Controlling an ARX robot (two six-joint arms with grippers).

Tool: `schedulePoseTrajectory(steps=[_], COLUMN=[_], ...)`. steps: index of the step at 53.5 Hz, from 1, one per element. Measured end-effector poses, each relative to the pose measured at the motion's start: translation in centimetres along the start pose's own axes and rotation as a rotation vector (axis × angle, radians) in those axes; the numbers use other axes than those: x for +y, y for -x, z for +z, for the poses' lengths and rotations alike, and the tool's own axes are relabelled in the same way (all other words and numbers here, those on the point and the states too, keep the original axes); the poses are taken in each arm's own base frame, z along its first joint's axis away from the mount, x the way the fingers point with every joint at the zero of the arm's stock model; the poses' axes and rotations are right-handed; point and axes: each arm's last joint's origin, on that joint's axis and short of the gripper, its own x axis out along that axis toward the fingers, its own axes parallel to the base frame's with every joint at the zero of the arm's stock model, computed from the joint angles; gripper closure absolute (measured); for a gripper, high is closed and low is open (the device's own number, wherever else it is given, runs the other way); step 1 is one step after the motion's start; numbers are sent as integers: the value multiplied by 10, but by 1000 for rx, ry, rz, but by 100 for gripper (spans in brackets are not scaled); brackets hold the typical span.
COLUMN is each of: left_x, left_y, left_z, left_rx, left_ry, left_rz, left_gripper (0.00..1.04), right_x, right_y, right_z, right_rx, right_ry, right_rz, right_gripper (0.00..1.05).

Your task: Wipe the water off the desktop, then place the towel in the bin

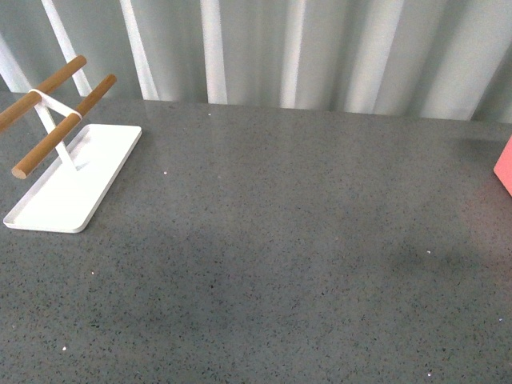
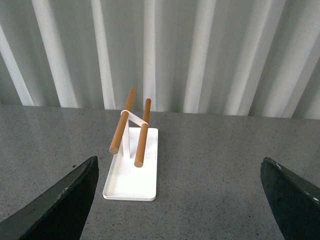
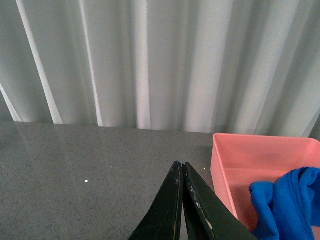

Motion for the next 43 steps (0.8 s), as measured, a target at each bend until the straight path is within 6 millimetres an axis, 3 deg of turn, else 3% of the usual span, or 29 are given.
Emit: schedulePoseTrajectory(steps=[43], left_x=[0], left_y=[0], left_z=[0], left_rx=[0], left_ry=[0], left_rz=[0], left_gripper=[7], right_x=[0], right_y=[20], right_z=[-17], right_rx=[-30], right_ry=[-2], right_rz=[-3], right_gripper=[102])
